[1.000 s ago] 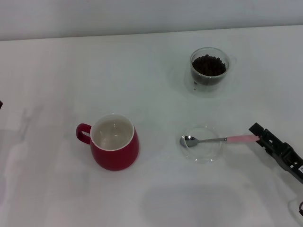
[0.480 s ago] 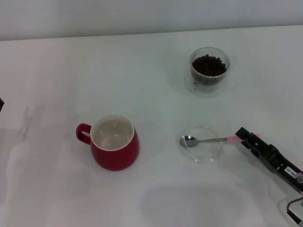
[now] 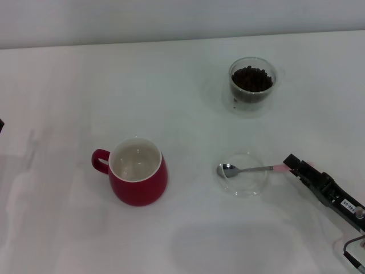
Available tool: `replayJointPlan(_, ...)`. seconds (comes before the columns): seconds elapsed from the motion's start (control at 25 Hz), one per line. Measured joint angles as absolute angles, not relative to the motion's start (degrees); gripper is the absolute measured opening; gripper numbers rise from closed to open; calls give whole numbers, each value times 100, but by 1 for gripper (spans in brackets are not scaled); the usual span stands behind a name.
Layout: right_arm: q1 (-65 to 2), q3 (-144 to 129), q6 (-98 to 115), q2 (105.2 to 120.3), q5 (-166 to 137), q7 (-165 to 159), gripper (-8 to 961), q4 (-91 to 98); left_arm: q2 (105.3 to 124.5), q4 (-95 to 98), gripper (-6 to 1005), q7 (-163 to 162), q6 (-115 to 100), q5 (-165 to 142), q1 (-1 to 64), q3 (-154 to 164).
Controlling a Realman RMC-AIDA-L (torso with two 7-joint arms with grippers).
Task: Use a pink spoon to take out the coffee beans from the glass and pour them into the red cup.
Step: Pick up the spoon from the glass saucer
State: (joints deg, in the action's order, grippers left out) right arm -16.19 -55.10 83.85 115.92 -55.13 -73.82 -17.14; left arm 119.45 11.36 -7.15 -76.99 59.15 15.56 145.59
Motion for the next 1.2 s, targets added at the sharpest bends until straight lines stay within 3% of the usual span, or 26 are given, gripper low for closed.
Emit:
replayJointPlan(0.12,-1618,-5510,8384,11592,-5516,-7382,426,-1714,11944,1133,800,-716,-7699,5915,1556,14555)
replayJointPlan(0.68,-1646,-5501,8384,11592,-5520,-7405,357,-1728,11944,1124,801,-721,-7699,5915,1563,14555)
replayJointPlan(0.92,-1644,-5501,8386,11592,-5520,-7406,160,-1731,11944,1126,800,-721,-7699,5915,1564,14555)
replayJointPlan(1.2,-1643,-5519,8427,11592,-5538,-7393,144,-1722,11944,1133,801,-721,-7699,5915,1541,14555)
